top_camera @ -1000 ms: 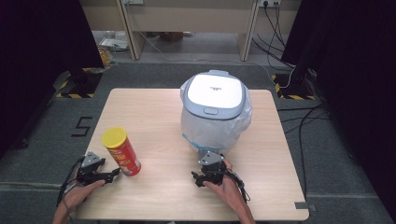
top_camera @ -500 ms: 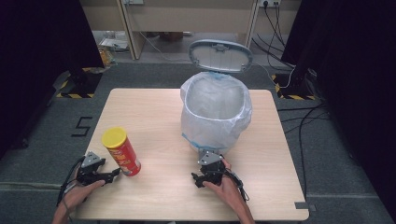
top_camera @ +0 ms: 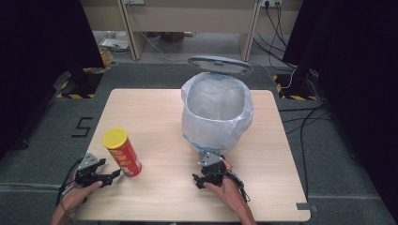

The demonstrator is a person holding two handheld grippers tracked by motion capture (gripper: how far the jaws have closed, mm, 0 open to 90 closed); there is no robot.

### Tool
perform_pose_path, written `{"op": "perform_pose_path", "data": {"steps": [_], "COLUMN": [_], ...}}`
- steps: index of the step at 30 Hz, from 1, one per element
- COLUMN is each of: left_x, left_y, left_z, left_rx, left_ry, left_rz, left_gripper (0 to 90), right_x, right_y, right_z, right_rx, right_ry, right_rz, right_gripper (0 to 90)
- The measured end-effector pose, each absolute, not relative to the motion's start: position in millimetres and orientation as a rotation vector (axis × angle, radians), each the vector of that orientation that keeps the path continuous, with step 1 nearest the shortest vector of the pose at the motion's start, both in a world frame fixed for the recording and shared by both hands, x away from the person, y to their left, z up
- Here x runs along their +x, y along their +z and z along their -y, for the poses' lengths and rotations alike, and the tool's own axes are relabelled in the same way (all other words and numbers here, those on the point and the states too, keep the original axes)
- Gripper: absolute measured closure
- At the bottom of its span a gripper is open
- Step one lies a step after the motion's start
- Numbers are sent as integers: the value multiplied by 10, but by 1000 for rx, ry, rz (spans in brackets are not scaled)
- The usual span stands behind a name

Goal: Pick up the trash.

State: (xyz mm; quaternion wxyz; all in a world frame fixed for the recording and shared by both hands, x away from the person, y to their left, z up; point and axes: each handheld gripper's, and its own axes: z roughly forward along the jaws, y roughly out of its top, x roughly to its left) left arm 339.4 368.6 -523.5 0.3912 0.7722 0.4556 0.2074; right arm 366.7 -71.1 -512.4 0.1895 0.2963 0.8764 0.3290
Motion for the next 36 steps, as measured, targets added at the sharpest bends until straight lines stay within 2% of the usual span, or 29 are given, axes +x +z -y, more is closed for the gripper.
{"op": "perform_pose_path", "data": {"steps": [7, 11, 23, 36], "left_x": [3322, 3281, 3084, 2978], "left_y": [-5188, -5118, -4996, -4880], "left_z": [-3668, -3722, -3817, -3477], "left_rx": [1925, 1918, 1847, 1842], "left_ry": [521, 569, 558, 545], "left_rz": [-1135, -1148, -1128, -971], "left_gripper": [148, 148, 164, 157], "right_x": [3668, 3668, 3668, 3667], "right_y": [-5125, -5123, -5122, -5124], "right_z": [712, 713, 706, 705], "right_rx": [826, 829, 832, 831], "right_ry": [924, 923, 920, 920], "right_rz": [-2464, -2467, -2463, -2463], "right_gripper": [129, 129, 129, 127]}}
